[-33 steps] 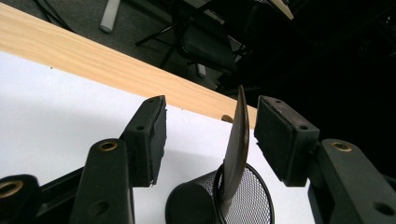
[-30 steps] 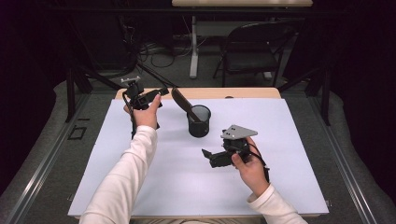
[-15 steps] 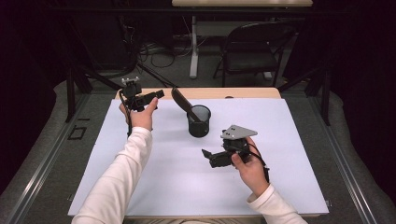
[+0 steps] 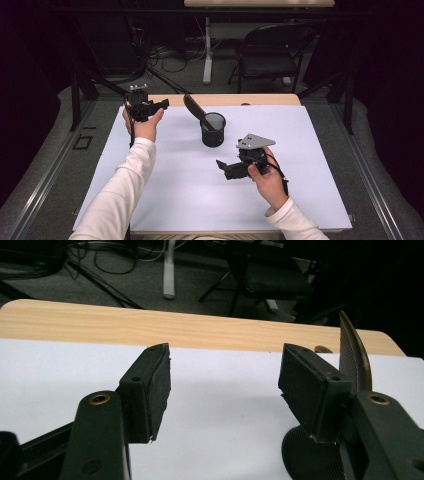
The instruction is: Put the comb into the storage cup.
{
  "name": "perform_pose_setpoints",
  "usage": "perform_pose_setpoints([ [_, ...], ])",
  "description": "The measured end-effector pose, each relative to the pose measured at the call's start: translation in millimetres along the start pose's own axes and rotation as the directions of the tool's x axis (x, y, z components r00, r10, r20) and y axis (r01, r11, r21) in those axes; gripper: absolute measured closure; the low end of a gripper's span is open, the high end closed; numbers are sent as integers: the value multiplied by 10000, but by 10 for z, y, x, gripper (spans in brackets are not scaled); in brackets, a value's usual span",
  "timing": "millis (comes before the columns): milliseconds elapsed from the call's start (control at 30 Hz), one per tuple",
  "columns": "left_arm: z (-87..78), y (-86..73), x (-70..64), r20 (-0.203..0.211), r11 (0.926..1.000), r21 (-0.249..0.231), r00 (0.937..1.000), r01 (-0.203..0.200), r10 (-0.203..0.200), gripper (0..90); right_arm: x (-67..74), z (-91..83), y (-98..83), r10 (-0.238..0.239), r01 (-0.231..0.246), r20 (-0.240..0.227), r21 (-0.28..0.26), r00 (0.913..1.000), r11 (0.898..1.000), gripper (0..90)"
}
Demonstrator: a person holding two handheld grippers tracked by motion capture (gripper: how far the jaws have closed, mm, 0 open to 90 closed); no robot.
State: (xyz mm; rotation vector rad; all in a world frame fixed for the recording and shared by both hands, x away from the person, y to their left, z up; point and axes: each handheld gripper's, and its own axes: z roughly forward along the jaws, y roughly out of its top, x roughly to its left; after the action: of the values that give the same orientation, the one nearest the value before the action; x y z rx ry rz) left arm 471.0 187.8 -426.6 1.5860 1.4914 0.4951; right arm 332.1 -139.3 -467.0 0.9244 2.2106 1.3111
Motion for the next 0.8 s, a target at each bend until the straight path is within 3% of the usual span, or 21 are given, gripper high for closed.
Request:
perform_pose_setpoints([
  [333,-35,-53,19,156,9972,277,9975,-698,694,347,-2,-3,0,-3,3,19,16,10000,10000,12],
  [467,-63,-67,14,263,9936,312,9938,-1089,1081,320,-7,-4,0,-4,4,39,5,10000,10000,13],
  [800,-117,-104,42,838,9912,481,9893,-1235,1192,208,-14,-4,-3,-20,20,78,4,10000,10000,15],
])
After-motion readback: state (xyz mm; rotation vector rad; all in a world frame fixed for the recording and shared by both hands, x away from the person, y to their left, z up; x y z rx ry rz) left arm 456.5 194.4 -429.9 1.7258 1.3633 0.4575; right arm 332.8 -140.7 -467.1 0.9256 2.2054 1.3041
